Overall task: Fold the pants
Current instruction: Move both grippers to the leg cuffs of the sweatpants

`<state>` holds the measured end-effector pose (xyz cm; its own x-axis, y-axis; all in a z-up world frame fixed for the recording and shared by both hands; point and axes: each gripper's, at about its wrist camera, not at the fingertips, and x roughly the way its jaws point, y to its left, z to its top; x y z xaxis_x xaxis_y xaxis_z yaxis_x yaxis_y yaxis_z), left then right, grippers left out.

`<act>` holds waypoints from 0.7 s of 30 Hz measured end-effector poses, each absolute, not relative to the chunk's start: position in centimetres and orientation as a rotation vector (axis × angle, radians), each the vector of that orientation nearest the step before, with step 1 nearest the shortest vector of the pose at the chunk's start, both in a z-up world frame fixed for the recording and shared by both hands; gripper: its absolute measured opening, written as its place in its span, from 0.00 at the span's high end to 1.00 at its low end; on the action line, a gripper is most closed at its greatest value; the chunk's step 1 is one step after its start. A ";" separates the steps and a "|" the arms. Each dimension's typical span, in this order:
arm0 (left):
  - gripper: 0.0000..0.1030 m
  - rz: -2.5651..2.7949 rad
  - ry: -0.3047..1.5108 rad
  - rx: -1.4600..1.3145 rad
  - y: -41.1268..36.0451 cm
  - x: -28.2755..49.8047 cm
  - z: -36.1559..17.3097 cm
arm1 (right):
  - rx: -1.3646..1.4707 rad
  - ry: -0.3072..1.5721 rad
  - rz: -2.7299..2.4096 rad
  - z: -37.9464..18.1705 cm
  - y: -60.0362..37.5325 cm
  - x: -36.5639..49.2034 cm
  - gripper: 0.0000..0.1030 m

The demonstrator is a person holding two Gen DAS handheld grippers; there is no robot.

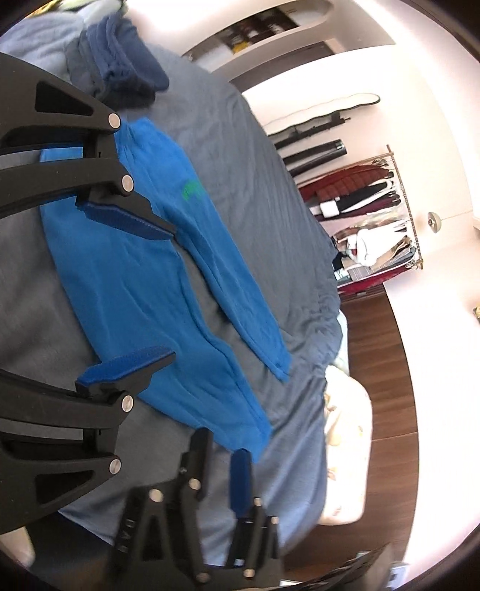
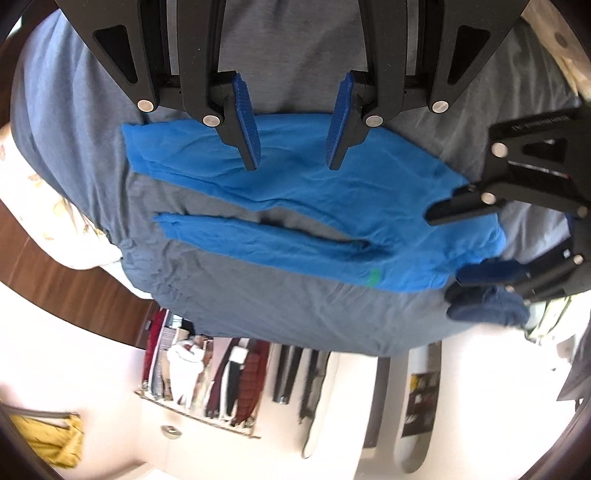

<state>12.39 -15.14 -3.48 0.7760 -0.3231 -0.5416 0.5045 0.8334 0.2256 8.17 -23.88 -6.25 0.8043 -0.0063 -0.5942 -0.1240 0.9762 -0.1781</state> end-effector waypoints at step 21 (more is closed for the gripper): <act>0.38 -0.710 0.507 0.419 -32.9 14.4 -5.7 | 0.237 0.614 -0.161 -8.3 -43.4 10.0 0.64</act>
<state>14.36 -32.89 -5.73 0.6483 -0.5062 -0.5687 0.7023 0.6860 0.1900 10.03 -43.44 -8.31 0.8061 -0.0793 -0.5864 0.2195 0.9604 0.1718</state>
